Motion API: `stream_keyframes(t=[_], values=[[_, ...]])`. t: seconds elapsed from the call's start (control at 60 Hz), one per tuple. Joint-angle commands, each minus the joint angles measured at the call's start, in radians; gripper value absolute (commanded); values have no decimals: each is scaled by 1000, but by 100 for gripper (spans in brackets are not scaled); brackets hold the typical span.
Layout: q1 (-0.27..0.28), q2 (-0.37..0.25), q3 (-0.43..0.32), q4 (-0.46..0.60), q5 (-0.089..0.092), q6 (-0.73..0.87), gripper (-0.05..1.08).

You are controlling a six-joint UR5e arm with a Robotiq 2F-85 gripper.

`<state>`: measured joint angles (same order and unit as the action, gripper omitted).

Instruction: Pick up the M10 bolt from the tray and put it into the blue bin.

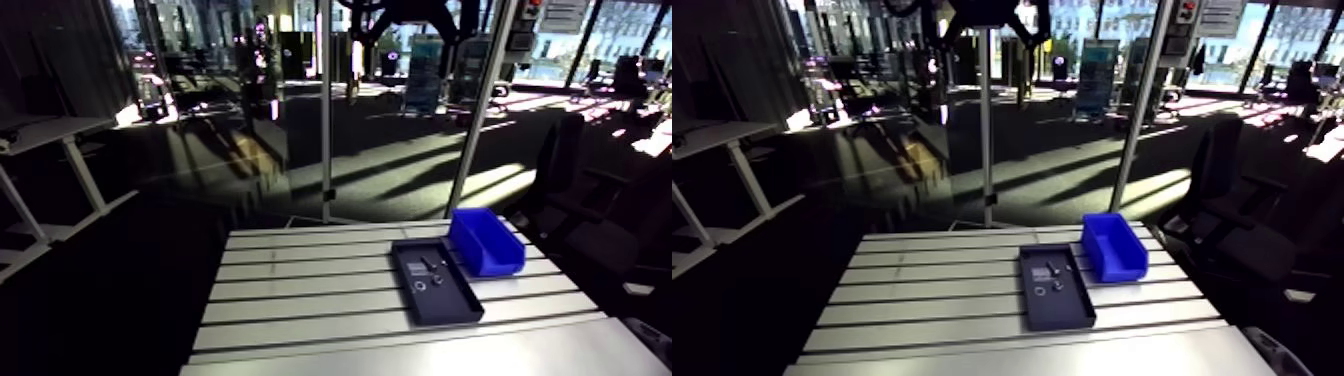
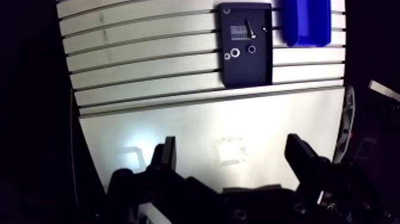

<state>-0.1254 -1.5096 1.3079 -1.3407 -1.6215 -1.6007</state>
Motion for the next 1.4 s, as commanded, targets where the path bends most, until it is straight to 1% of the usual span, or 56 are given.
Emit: stream_keyframes(t=[0.017, 0.133, 0.3, 0.85, 0.95, 1.1, 1.233, 1.267, 1.3, 1.383, 1.4], values=[[1, 12, -11, 1, -11, -9, 0], [1, 12, -17, 1, -11, -15, 0], [0, 15, -20, 1, -11, -86, 0], [0, 19, -22, 0, -11, -95, 0], [0, 21, -22, -3, -9, -129, 1], [-11, 31, -6, -40, -8, -184, 1], [-32, 45, 29, -118, -10, -232, 1], [-40, 47, 39, -137, -10, -246, 1], [-63, 48, 61, -166, -6, -279, 1], [-82, 51, 81, -182, -5, -310, 1], [-92, 56, 90, -190, -5, -323, 1]])
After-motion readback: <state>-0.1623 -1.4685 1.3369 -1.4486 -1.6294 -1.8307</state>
